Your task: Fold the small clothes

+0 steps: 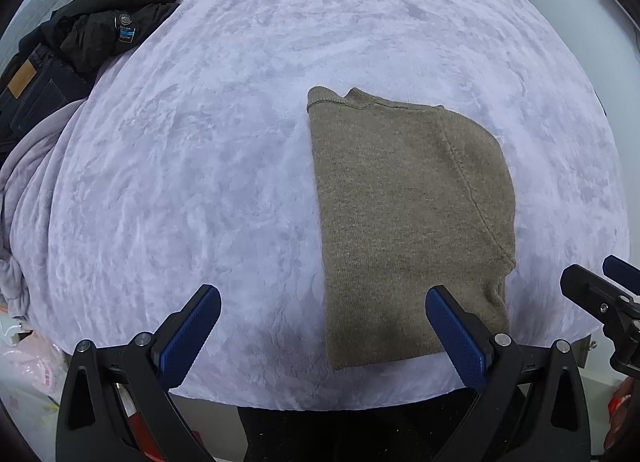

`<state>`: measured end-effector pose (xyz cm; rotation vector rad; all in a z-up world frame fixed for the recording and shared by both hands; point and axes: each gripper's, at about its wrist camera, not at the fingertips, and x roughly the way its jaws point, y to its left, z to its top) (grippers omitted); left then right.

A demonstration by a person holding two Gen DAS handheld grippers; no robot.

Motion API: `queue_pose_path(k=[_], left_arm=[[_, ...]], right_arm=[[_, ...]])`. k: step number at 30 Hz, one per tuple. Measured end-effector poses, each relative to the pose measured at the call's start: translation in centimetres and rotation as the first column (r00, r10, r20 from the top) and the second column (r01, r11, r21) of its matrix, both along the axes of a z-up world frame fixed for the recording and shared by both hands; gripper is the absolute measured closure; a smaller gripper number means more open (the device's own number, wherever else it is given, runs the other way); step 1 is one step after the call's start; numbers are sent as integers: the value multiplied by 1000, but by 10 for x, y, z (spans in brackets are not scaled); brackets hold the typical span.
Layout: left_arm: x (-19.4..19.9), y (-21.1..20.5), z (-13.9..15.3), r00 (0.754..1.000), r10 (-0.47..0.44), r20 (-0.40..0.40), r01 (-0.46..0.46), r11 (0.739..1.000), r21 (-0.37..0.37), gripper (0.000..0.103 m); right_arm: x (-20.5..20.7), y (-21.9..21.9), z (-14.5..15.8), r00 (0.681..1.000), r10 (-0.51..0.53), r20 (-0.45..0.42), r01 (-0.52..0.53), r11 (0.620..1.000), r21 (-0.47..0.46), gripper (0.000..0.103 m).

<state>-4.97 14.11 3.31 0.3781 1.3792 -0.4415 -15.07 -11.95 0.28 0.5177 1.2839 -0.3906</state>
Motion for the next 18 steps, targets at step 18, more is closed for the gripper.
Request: queue_pose_path(k=[18], left_arm=[[1,-6,-1,1000,-4,-13,4,1000,6,0]], right_arm=[[11,3,-7,999,23,-40,-22,1000,23,0]])
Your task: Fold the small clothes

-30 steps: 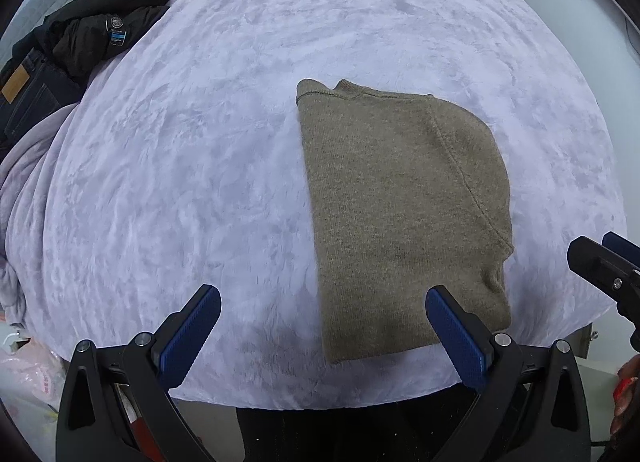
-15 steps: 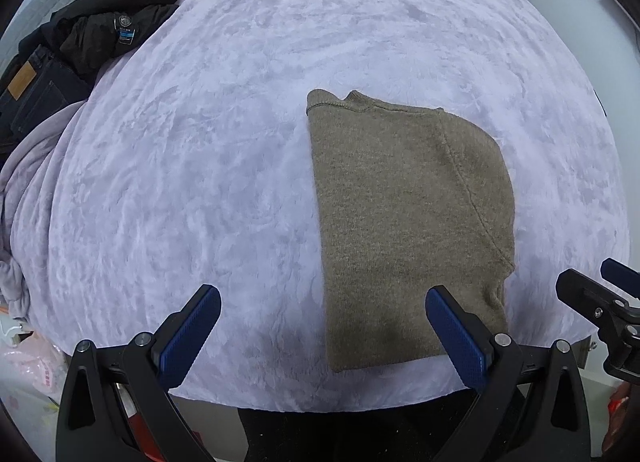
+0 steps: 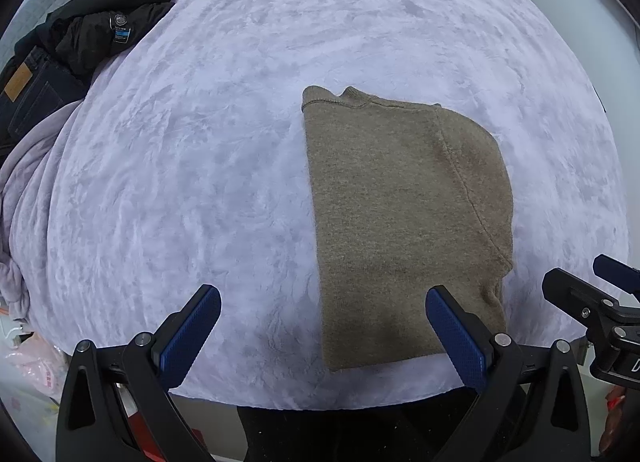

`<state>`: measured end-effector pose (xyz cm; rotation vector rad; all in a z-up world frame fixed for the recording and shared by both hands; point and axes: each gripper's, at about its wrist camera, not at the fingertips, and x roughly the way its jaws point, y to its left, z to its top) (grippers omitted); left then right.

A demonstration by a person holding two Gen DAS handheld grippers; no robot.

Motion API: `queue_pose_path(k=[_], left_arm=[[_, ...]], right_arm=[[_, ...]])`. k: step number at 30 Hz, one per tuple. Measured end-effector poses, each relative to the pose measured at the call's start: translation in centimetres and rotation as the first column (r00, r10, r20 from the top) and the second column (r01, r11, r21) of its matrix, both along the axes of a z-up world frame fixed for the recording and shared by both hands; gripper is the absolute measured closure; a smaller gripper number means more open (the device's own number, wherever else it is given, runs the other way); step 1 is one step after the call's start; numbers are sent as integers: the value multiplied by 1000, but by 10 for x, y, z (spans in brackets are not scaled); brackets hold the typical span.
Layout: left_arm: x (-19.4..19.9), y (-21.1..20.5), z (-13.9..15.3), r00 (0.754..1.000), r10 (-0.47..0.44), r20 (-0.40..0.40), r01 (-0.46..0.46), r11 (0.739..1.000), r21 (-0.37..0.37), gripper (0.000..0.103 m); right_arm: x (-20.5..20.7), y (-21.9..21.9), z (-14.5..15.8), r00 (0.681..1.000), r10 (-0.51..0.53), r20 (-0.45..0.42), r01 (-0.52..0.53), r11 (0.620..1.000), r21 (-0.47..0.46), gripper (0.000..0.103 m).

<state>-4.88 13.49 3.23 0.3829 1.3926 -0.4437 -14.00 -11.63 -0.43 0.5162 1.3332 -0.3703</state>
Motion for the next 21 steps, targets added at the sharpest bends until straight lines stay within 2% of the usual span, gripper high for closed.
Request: queue_pose_path(k=[21], left_arm=[[-1,0,2,1000,0,3,0,1000,-1,0]], right_arm=[[0,-2,1,1000,-6,3,6,1000,5,0]])
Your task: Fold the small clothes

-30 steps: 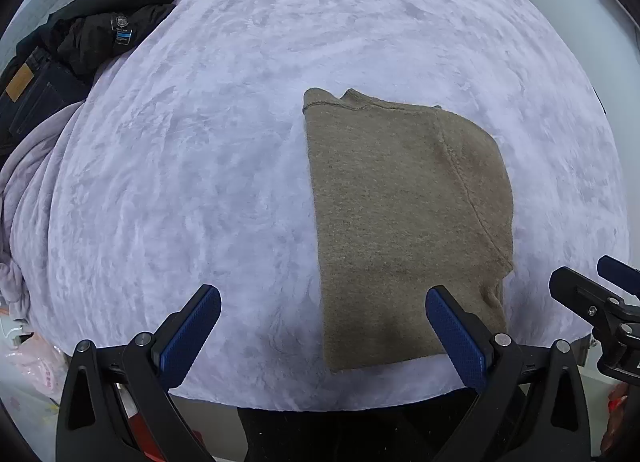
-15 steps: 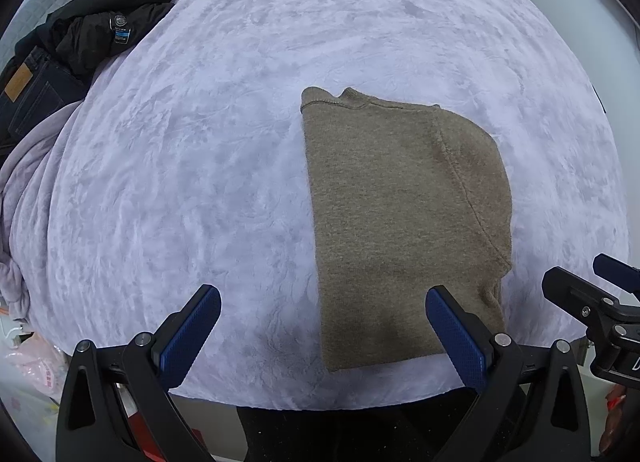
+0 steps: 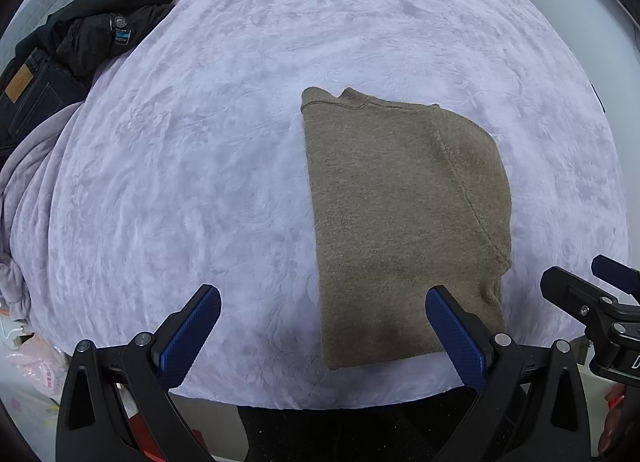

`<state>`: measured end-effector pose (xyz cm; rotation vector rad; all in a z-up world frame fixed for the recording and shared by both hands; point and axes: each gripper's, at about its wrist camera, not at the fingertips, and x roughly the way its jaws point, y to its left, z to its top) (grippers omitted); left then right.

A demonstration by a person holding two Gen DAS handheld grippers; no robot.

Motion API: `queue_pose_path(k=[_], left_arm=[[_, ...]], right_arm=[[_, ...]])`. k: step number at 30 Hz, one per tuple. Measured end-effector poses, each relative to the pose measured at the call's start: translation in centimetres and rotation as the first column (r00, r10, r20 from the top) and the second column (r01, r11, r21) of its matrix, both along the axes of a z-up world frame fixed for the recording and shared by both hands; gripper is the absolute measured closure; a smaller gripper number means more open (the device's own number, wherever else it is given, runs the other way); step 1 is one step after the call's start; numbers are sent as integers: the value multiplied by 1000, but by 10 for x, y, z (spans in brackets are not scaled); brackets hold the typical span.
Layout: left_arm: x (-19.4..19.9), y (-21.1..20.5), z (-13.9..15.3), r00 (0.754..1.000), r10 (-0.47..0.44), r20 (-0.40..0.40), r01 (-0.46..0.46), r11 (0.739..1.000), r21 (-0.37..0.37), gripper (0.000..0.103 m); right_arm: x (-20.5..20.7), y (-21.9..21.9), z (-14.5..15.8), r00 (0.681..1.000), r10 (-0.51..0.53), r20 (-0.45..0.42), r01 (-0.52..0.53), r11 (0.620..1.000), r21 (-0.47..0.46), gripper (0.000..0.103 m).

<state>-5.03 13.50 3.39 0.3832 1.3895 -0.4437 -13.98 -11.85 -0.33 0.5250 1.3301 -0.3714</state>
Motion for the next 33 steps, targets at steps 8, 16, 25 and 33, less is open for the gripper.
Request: queue_pose_path(k=[8,16,25,33], left_arm=[[0,1,0,1000,-1,0,1,1000,0,0],[-1,1,0,1000,-1,-2,1,1000,0,0],[-2,3,-1,1000,0,-2,0,1000,-2,0],[-1,3,-2,1000,0,-5,0,1000,1,0]], right_arm=[[-3,7,-1,1000,-12,0,12,1000,5,0],[-3,8,-1,1000,-13,1,13,1000,4,0],[-3,8,-1,1000,-12,0,12,1000,3,0],[-3,8,-1,1000,-14,0,14,1000,3,0]])
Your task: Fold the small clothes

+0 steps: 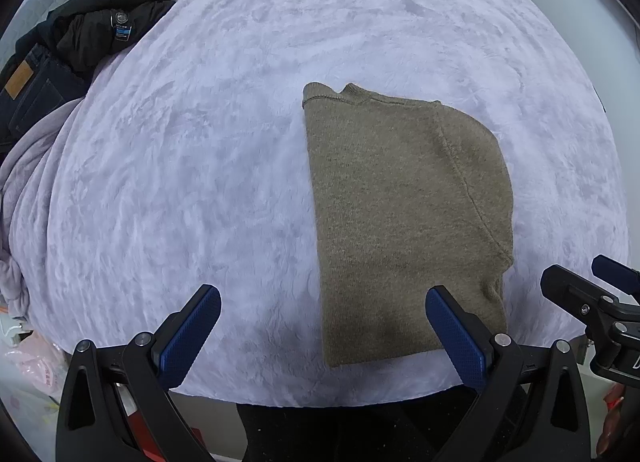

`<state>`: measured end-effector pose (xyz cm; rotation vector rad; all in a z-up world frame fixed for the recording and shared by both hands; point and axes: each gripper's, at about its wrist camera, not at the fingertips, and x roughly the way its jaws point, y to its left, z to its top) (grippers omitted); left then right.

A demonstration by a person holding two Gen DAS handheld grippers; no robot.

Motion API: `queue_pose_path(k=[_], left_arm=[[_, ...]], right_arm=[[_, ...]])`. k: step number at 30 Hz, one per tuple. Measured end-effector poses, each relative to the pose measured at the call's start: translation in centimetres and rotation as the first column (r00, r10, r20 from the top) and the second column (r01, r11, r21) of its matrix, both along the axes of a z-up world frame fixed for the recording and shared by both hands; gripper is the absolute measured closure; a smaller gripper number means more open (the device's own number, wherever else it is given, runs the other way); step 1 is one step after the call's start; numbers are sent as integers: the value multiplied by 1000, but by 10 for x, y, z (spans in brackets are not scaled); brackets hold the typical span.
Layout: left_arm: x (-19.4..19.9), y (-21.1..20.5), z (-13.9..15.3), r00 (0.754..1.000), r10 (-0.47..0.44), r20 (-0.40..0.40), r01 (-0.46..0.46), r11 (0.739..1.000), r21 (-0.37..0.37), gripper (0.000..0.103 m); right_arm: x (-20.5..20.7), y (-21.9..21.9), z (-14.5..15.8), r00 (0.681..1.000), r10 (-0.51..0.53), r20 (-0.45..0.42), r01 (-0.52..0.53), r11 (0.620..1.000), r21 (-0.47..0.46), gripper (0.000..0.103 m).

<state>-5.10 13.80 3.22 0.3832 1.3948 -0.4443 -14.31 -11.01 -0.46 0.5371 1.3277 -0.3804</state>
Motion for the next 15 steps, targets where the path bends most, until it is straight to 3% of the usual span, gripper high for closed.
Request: queue_pose_path(k=[15], left_arm=[[-1,0,-1,1000,2,3,-2,1000,6,0]], right_arm=[[1,-1,0,1000,0,0,0,1000,-3,0]])
